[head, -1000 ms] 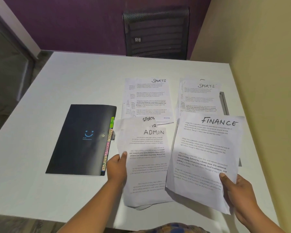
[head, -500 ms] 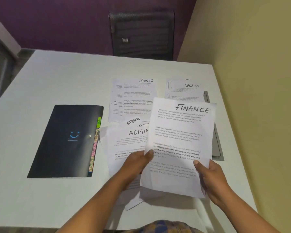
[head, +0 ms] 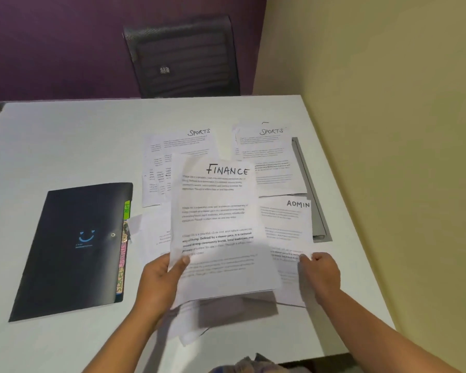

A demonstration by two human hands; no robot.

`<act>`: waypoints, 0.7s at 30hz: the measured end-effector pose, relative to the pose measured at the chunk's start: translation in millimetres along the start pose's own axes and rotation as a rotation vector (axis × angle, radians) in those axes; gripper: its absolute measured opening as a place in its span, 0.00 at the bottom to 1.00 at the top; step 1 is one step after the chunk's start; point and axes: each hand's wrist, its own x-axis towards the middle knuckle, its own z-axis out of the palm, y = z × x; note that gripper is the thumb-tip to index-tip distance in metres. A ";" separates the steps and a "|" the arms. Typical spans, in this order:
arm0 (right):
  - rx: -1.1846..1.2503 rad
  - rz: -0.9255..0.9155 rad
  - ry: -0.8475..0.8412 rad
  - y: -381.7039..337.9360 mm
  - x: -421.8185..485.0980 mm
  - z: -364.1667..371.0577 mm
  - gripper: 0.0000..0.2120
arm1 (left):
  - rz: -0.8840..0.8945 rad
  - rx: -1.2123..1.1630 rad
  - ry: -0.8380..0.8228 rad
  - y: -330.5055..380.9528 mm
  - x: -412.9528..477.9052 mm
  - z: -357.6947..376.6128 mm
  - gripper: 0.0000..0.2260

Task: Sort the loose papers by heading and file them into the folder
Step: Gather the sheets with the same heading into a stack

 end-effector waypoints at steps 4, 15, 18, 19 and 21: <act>-0.306 0.135 0.084 12.4 12.5 8.2 0.33 | -0.041 -0.047 0.029 -6.2 -5.5 -3.5 0.06; -0.081 0.076 -0.060 13.3 23.3 5.0 0.11 | -0.028 -0.060 0.081 2.7 -17.2 -7.4 0.05; 0.095 0.091 -0.100 20.0 20.5 -4.8 0.11 | -0.027 -0.042 0.098 7.8 -17.2 -6.1 0.04; 0.089 0.097 -0.111 22.3 19.0 -9.2 0.09 | -0.024 -0.040 0.097 10.1 -17.4 -5.2 0.04; 0.099 0.112 -0.115 29.4 17.5 -15.8 0.06 | -0.016 -0.034 0.091 14.6 -18.4 -1.8 0.05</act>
